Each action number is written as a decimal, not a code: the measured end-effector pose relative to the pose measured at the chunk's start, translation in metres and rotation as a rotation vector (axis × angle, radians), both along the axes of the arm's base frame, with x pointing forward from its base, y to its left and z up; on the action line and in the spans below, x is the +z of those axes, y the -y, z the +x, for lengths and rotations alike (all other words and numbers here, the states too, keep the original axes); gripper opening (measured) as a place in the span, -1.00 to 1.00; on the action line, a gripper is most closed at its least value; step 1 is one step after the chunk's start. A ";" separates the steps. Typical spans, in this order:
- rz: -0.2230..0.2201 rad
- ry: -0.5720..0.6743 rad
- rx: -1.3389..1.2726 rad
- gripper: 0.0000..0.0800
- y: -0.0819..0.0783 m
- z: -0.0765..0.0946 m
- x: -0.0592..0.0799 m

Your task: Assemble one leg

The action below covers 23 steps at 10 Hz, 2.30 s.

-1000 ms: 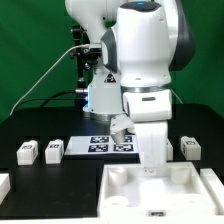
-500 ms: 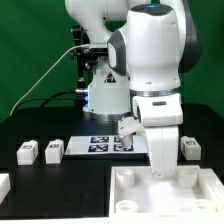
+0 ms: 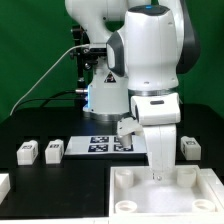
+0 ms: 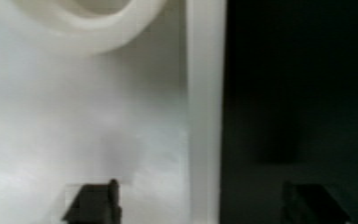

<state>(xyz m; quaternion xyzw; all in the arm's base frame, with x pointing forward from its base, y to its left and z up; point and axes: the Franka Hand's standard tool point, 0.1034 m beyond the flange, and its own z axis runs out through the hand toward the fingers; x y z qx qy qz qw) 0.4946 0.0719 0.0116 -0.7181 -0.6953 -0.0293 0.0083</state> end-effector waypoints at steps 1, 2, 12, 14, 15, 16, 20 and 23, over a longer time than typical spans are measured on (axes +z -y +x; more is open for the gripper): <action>0.000 0.000 0.000 0.38 0.000 0.000 0.000; 0.000 0.000 0.000 0.55 0.000 0.000 0.000; -0.009 0.010 -0.126 0.62 -0.008 -0.008 0.030; 0.012 -0.005 -0.431 0.62 -0.032 -0.019 0.040; 0.020 -0.016 -0.564 0.62 -0.047 -0.027 0.041; 0.035 -0.024 -0.749 0.62 -0.064 -0.029 0.047; 0.081 -0.062 -1.185 0.62 -0.087 -0.032 0.055; 0.056 -0.099 -1.297 0.62 -0.089 -0.036 0.053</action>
Offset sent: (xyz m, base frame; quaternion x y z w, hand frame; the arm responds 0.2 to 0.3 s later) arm 0.0000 0.0000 0.0000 0.0000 0.0000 0.0000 1.0000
